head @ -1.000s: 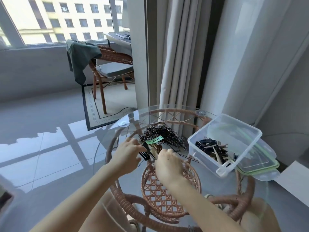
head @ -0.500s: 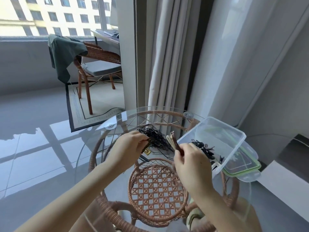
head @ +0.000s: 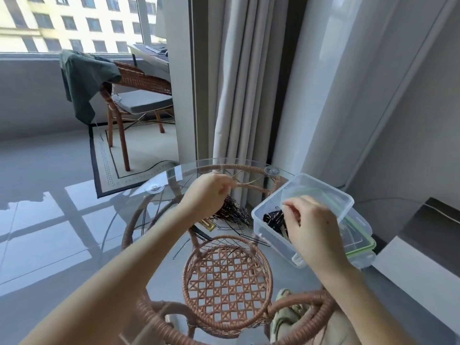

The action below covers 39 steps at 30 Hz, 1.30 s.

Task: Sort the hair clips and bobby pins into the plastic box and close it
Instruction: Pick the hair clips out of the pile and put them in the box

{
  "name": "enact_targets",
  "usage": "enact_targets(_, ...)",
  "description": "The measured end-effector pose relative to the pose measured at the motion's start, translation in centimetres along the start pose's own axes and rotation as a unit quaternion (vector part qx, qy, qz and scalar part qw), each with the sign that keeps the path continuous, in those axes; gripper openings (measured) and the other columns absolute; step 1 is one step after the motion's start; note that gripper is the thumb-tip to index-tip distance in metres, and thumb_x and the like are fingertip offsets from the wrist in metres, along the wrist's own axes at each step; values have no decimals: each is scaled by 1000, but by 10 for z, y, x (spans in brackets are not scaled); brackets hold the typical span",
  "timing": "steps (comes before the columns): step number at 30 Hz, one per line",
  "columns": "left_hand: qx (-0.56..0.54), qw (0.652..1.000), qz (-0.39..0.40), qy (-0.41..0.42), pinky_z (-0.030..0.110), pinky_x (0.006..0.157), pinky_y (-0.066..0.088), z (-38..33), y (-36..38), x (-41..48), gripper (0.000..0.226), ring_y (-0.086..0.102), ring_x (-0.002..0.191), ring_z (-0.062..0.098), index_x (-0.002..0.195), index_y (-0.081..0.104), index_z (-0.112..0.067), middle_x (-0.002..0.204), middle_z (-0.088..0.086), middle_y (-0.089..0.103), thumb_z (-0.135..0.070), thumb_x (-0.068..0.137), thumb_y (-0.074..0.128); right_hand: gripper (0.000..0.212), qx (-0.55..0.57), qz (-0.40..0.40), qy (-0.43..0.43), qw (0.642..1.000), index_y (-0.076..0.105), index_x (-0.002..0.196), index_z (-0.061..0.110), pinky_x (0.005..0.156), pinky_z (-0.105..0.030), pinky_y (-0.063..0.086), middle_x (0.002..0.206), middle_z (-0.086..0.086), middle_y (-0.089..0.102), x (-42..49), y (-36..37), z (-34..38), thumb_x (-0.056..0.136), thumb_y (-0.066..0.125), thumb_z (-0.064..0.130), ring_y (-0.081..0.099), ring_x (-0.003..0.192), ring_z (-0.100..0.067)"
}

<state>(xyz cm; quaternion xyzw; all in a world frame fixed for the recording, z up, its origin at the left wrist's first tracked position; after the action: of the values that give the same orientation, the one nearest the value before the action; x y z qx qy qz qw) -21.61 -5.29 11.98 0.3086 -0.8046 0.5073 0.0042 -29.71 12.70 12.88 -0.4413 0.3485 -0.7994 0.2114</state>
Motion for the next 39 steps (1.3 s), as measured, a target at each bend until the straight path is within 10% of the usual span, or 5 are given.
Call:
enact_targets(12,126,988,47,-80,28,92,35,100,4,-71,26,48,107,21,108,66,-26,106,1,60,-20,83,63,37,-50,224,-106,967,50,119,7,94,-34,38,120,-10,54,-4,158,86,92,51,32,44,110,-25)
enact_targets(17,90,991,-35,-94,31,88,39,100,0,-63,20,51,102,22,104,66,-20,106,2,62,-20,84,61,24,-49,243,-44,968,50,115,4,92,-30,39,119,-12,55,-7,163,76,92,46,10,46,108,-25)
enact_targets(30,66,995,71,-12,28,76,41,59,44,-55,26,55,85,19,95,68,-20,92,1,64,-37,89,50,24,-12,201,-40,979,57,113,15,86,-24,39,110,1,54,-47,125,44,94,49,27,45,104,-16)
enact_targets(33,87,991,79,-62,27,57,43,54,48,-48,44,55,64,21,67,64,-8,69,5,64,-40,91,44,23,-30,200,-65,977,57,113,13,88,-26,41,110,0,55,-54,121,44,96,46,24,47,102,-17)
enact_targets(39,46,978,128,-159,23,51,44,37,61,-27,17,52,57,19,64,67,-9,64,4,63,-21,75,63,29,-88,193,-141,967,71,77,8,60,-22,57,74,-4,68,-63,110,47,53,82,-5,63,69,-16)
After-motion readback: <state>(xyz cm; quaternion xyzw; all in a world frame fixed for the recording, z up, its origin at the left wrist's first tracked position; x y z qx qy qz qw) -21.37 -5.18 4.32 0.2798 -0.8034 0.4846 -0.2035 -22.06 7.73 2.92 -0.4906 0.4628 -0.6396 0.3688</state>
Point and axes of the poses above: each hand's wrist, its own x-axis towards the middle knuckle, its own y-axis out of the palm, z = x × y, the point moved 5 cm from there along x, towards the middle knuckle
